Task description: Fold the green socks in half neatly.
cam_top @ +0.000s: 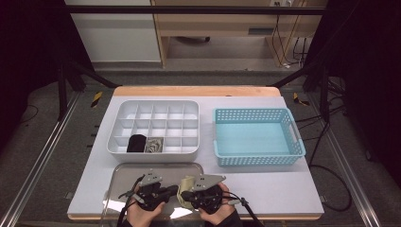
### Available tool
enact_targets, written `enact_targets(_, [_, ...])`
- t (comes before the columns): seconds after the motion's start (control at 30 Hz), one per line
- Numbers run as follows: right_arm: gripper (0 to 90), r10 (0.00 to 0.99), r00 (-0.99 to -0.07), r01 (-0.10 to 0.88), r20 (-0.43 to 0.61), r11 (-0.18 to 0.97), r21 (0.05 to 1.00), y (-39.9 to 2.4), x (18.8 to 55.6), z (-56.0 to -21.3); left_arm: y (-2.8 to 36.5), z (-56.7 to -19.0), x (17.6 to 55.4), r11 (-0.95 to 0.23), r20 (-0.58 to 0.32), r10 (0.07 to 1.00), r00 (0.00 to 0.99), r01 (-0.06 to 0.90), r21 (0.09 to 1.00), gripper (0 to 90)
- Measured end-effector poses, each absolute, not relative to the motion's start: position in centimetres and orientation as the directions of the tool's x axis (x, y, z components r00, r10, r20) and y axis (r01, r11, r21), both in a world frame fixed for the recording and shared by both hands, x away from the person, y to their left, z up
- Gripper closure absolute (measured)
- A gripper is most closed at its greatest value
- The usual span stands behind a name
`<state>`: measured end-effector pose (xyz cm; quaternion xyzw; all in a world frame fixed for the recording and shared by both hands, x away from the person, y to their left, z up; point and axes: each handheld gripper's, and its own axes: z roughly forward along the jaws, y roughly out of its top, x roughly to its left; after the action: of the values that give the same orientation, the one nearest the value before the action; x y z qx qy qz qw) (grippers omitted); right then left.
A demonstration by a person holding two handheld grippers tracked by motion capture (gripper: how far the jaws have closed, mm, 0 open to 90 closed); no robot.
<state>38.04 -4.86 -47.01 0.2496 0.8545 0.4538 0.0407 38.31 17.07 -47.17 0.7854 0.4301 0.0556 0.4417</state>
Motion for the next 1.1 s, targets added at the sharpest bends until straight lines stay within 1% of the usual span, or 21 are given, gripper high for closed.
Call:
enact_targets(0.07, [86.9, 0.459, -0.874, 0.388, 0.158, 0.464, 0.797, -4.7, 38.0, -47.3, 17.3, -46.5, 38.2, -0.234, -0.273, 0.732, 0.624, 0.606, 0.760, 88.1])
enact_targets(0.33, [86.6, 0.465, -0.872, 0.387, 0.152, 0.466, 0.795, -4.3, 38.0, -47.5, 17.3, -43.7, 38.4, -0.232, -0.227, 0.723, 0.652, 0.539, 0.810, 89.1])
enact_targets(0.47, [86.6, 0.467, -0.872, 0.387, 0.148, 0.470, 0.793, -4.2, 37.9, -47.5, 16.0, -43.0, 38.6, -0.266, -0.201, 0.704, 0.681, 0.515, 0.815, 89.0])
enact_targets(0.57, [86.6, 0.469, -0.871, 0.388, 0.148, 0.471, 0.793, -4.2, 37.9, -47.5, 14.5, -43.4, 38.6, -0.320, -0.160, 0.701, 0.695, 0.507, 0.800, 86.9])
enact_targets(0.63, [86.5, 0.469, -0.871, 0.386, 0.146, 0.469, 0.794, -4.2, 37.9, -47.5, 14.0, -44.1, 38.9, -0.352, -0.130, 0.716, 0.685, 0.516, 0.781, 86.0])
enact_targets(0.8, [86.3, 0.463, -0.873, 0.388, 0.151, 0.474, 0.791, -4.4, 37.6, -47.3, 14.6, -45.5, 39.0, -0.363, -0.143, 0.725, 0.673, 0.550, 0.752, 85.6])
enact_targets(0.97, [85.6, 0.466, -0.873, 0.390, 0.145, 0.488, 0.781, -4.9, 37.6, -46.8, 15.6, -46.1, 38.3, -0.339, -0.172, 0.724, 0.668, 0.563, 0.754, 85.6])
enact_targets(1.1, [84.1, 0.492, -0.862, 0.392, 0.124, 0.491, 0.778, -6.1, 37.7, -46.4, 15.9, -46.3, 37.6, -0.321, -0.205, 0.712, 0.672, 0.571, 0.756, 85.6])
